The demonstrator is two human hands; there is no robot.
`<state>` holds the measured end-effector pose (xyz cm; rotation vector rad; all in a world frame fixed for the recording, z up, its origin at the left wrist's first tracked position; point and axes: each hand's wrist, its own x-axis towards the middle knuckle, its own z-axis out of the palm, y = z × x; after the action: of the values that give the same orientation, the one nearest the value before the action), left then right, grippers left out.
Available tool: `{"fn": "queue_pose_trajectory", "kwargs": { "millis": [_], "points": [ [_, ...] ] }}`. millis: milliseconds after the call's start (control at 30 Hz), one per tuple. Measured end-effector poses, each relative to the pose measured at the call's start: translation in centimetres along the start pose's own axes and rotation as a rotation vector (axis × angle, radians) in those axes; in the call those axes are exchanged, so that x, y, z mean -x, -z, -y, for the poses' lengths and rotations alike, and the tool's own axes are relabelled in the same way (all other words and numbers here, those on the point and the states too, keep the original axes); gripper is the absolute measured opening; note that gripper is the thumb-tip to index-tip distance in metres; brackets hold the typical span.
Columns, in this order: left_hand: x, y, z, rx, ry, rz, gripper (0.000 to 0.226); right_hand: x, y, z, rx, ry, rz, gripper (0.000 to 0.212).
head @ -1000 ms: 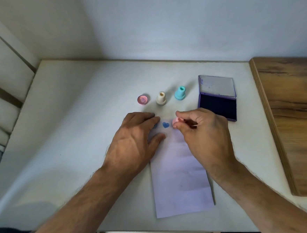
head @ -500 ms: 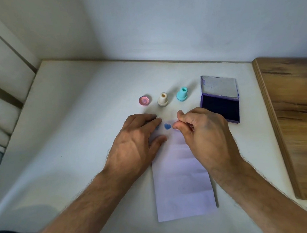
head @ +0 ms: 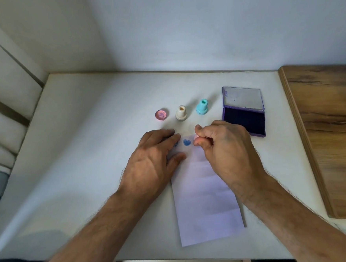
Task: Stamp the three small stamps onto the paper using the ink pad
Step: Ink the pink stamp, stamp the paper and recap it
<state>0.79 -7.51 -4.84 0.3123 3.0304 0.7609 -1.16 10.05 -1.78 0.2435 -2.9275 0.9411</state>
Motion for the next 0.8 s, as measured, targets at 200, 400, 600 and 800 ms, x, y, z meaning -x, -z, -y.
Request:
{"fn": "queue_pose_trajectory", "kwargs": {
  "millis": [200,400,600,800],
  "points": [
    [-0.1,0.0,0.0,0.001,-0.006,-0.012,0.041,0.0,0.1,0.0,0.005,0.013,-0.025,0.024],
    [-0.3,0.6,0.1,-0.033,-0.034,0.002,0.042,-0.4,0.3,-0.4,-0.078,-0.106,-0.004,0.025],
    [-1.3,1.4,0.0,-0.042,-0.030,-0.219,0.027,-0.9,0.6,-0.7,-0.285,-0.292,-0.069,0.021],
    [-1.7,1.6,1.5,-0.009,0.036,-0.186,0.052,-1.6,1.6,0.0,-0.723,-0.453,-0.156,0.012]
  ]
}}
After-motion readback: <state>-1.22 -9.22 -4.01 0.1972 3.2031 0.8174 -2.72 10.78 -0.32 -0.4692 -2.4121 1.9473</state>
